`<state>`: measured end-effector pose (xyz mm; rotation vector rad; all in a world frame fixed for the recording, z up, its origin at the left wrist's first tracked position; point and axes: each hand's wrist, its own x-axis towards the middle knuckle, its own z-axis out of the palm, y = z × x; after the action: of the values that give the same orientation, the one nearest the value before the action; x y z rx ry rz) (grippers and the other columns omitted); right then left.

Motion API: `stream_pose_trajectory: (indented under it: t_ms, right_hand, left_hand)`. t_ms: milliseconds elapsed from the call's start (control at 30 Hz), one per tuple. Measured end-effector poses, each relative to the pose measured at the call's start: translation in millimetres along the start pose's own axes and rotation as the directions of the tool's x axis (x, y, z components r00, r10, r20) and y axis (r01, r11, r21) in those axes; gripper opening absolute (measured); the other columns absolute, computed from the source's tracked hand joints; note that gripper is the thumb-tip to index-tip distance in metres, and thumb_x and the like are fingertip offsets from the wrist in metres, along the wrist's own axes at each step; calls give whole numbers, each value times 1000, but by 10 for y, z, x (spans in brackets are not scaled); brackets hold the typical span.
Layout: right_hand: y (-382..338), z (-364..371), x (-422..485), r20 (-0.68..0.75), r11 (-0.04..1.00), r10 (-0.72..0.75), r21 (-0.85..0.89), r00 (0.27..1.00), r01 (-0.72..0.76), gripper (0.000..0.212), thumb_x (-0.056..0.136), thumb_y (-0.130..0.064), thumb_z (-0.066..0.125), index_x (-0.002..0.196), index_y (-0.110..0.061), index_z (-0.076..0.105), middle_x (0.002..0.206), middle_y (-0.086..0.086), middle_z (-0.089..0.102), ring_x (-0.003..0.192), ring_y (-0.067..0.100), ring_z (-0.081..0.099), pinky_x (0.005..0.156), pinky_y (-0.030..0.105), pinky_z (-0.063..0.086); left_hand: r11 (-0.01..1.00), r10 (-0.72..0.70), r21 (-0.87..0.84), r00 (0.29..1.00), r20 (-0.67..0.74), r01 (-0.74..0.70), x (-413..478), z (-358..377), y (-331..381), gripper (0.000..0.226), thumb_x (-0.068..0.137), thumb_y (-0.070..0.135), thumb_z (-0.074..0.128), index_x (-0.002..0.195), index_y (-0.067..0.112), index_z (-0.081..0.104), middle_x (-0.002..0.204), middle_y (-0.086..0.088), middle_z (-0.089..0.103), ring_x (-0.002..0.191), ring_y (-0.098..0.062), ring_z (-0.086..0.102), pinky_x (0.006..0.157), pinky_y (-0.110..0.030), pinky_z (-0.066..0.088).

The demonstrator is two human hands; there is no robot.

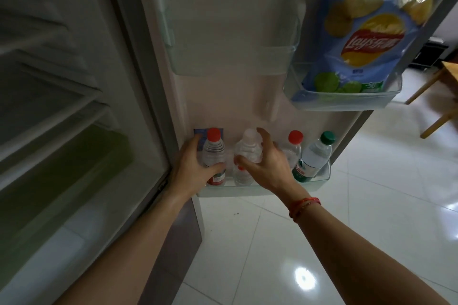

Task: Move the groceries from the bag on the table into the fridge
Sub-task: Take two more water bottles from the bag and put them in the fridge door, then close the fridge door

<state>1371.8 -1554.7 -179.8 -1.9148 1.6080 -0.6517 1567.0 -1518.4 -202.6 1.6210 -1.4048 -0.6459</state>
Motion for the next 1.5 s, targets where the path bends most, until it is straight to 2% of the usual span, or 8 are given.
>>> stream_pose_trajectory:
  t_ms: [67,167,333,467,633,833,1200,1500]
  right_hand:
    - [-63,-83,-66,-22,997,-20,-71,1000,18,91,85,-62,69,155,-32,17,142,16,51,110,34,62,94,46,54]
    - [-179,-238,-205,-43,986,-61,-159,997,53,89,86,-67,62,156,-34,16,143,16,48,109,31,61,91,47,55]
    - [-377,-516,-472,-92,948,-148,-298,985,114,87,86,-75,52,156,-39,17,146,14,45,124,33,50,97,51,51]
    - [-568,-748,-733,-86,904,-187,-405,979,137,83,89,-76,46,158,-41,15,161,16,29,141,38,37,112,53,39]
    - [-795,-928,-990,-122,825,-295,-532,948,189,83,90,-78,40,159,-42,13,164,17,22,149,38,23,120,56,23]
    - [-951,-954,-1104,-124,819,-338,-528,933,227,82,89,-79,37,158,-44,11,165,17,19,151,37,20,120,56,22]
    - [-1440,-693,-1128,-19,798,-418,-486,908,357,82,90,-78,38,158,-45,5,165,16,17,149,39,22,118,57,24]
    - [-2166,-233,-1277,131,681,-620,-400,774,613,81,91,-76,40,159,-44,9,163,15,21,148,36,25,118,54,25]
  left_hand:
    - [994,69,88,998,-7,-68,-63,-117,96,67,70,38,87,127,29,53,121,8,60,105,2,57,87,-16,49]
    - [959,163,238,987,-10,-156,-189,-300,301,65,77,42,80,133,27,50,129,4,56,104,3,50,82,-2,37]
    - [866,259,458,964,-68,-200,-426,-576,639,84,79,66,59,144,16,40,141,-6,47,126,-27,47,93,-41,50]
    - [795,314,573,943,-110,-199,-621,-785,864,91,78,77,37,144,15,40,143,-13,43,127,-32,45,95,-43,49]
    - [734,317,663,938,-141,-149,-828,-1081,1034,92,80,79,28,151,20,33,159,-13,22,143,-33,24,112,-49,29]
    - [716,292,689,944,-155,-108,-1021,-1322,1195,97,77,81,23,155,24,23,162,-10,14,148,-31,16,116,-48,23]
    - [663,292,748,923,-252,-6,-1302,-1805,1129,96,78,81,25,151,20,33,159,-10,25,143,-31,26,113,-48,33]
    - [606,207,766,886,-414,216,-1931,-2470,963,93,81,80,24,151,19,33,158,-10,28,142,-31,30,112,-48,35]
